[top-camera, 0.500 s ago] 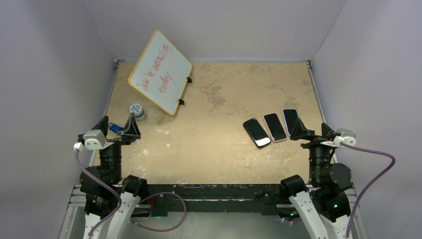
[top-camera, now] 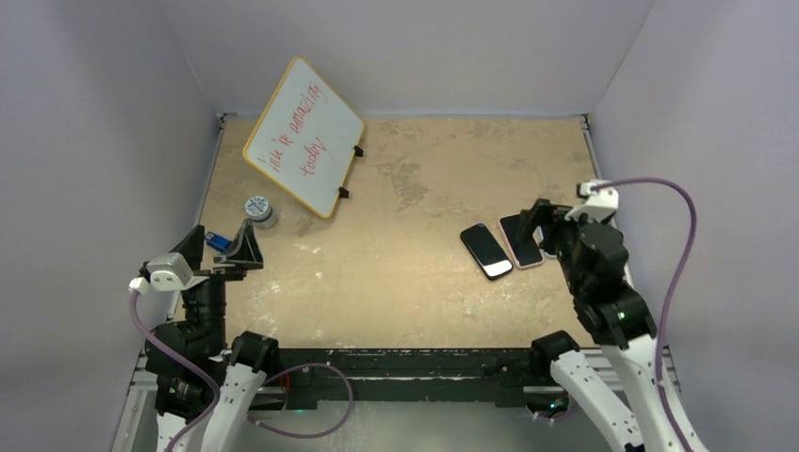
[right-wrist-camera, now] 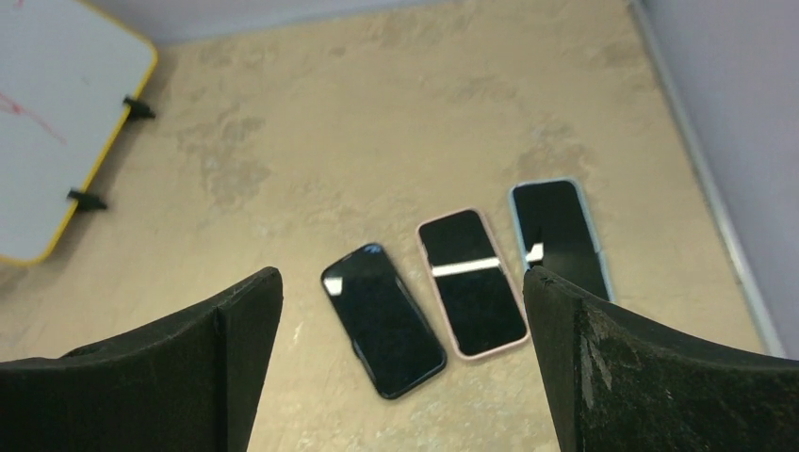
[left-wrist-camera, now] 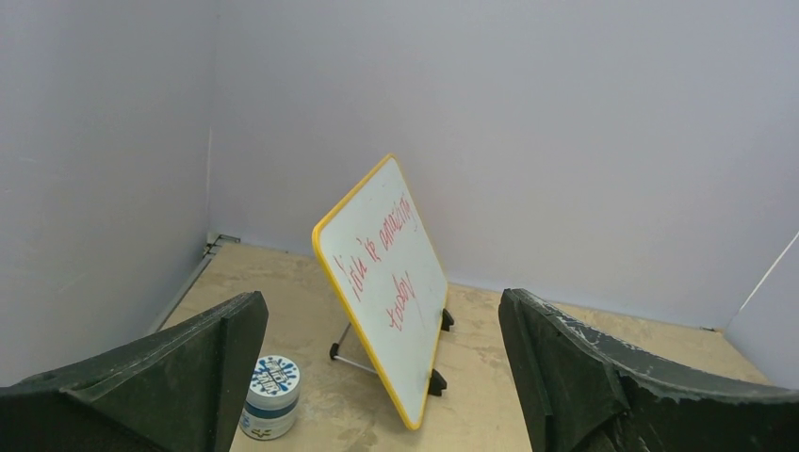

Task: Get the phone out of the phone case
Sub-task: Pick up the phone at the center of the board.

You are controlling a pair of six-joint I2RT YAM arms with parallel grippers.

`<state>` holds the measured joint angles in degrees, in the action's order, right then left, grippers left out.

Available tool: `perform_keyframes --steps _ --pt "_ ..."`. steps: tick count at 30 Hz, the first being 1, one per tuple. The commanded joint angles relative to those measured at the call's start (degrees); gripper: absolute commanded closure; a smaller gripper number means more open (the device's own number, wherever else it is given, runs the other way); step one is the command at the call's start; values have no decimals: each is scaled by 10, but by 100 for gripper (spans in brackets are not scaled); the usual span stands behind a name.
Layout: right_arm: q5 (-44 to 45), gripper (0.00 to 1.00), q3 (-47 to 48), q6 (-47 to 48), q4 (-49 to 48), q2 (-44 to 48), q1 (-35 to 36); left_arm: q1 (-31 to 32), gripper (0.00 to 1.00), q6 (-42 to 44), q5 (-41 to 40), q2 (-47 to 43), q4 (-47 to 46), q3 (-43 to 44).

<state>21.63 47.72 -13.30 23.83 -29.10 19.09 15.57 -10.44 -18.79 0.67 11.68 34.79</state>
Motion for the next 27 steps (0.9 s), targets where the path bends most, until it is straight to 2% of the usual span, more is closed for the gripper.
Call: perform_keyframes --steps 1,6,9,15,19,27 --pt "-98 1 37 -33 12 -92 -1 11 0 0 -12 -25 15 22" --pt "-143 1 36 -48 8 -218 -1 29 0 3 -24 -25 21 25" --pt "-211 1 22 -62 -24 -295 -12 37 0 4 -37 -25 25 27" --pt "-361 1 -37 -107 -136 -377 -119 51 0 9 -52 -25 31 30" --pt "-351 1 -45 -102 -179 -424 -125 54 0 11 -57 -25 32 30" --pt "-350 1 -18 -66 -206 -526 -125 57 0 15 -58 -25 30 28"
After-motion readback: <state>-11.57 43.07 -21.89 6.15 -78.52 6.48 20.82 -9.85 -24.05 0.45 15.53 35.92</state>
